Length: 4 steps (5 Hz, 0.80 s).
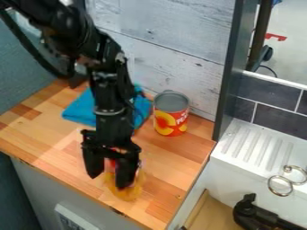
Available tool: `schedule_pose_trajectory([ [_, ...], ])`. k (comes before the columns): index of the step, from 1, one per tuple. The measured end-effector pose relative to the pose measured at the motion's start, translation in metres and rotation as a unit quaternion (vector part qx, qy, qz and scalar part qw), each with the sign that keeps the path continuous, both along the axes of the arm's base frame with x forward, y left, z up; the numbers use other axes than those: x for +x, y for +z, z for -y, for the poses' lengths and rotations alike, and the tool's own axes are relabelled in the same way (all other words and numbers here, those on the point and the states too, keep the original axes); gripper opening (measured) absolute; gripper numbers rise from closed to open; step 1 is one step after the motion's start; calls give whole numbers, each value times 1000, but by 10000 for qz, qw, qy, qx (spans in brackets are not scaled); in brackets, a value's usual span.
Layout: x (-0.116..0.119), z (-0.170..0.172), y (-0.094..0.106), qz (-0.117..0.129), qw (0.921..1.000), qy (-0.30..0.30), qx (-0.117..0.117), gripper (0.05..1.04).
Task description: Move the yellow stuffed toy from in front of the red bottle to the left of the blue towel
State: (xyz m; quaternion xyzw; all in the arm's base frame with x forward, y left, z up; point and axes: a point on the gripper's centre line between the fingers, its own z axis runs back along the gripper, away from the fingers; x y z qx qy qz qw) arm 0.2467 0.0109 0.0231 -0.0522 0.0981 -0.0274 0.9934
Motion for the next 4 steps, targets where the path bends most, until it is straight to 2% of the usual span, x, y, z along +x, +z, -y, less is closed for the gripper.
schedule_pose_trajectory([
  [1,-1,2,-8,-28,9998,-36,-186,1000],
  [2,0,4,-13,-19,9997,-38,-260,967],
  [3,1,6,-13,-15,9996,-13,-292,728],
  [4,-1,6,-11,-52,9998,-12,-216,477],
])
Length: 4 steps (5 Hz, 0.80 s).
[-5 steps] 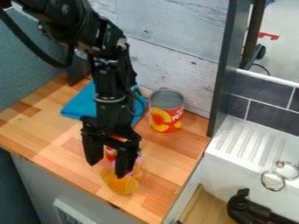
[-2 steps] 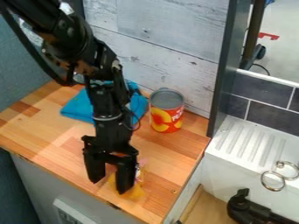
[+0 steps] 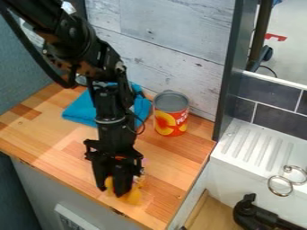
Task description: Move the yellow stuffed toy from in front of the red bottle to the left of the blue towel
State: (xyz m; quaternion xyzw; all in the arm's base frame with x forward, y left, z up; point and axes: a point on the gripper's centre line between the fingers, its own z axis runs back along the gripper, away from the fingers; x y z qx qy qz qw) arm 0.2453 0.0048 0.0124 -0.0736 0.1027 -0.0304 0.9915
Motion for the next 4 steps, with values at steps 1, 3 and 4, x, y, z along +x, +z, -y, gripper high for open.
schedule_pose_trajectory([
  [1,-1,2,8,163,9999,-6,-5,359],
  [3,-11,18,46,380,9988,-316,67,326],
  [4,-15,23,82,564,9969,-539,-86,327],
])
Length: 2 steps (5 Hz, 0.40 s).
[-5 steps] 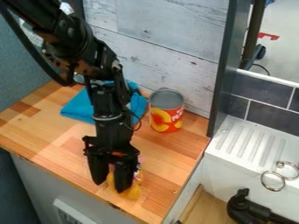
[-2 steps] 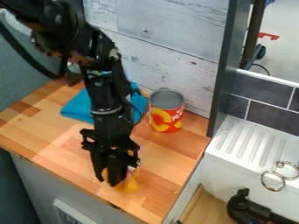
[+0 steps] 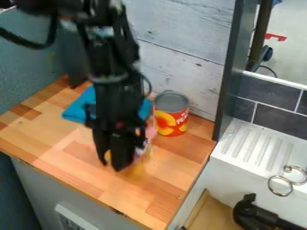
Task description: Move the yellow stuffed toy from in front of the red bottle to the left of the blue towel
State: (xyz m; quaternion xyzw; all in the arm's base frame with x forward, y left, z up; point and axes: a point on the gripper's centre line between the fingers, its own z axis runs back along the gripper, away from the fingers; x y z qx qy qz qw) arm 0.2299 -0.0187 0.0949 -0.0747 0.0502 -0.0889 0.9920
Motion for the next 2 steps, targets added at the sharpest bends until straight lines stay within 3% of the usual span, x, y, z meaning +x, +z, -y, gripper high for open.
schedule_pose_trajectory([
  [1,4,-5,35,465,9987,-181,-86,326],
  [2,15,-33,73,1076,9941,116,-22,327],
])
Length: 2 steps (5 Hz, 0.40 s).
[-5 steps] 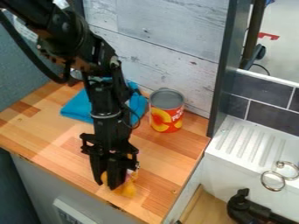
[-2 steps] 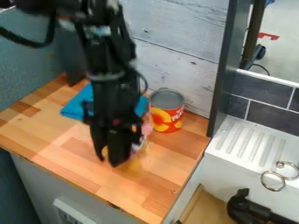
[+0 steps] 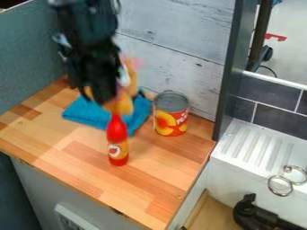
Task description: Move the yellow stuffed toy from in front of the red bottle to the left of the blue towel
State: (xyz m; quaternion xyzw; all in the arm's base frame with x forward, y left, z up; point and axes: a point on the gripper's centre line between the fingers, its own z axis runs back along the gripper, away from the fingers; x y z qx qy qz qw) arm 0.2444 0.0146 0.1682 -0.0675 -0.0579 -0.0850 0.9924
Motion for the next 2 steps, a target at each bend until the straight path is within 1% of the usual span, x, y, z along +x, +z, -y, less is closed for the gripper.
schedule_pose_trajectory([
  [1,5,-29,18,220,9989,407,-22,326],
  [2,2,-69,23,265,9941,1050,-35,326],
])
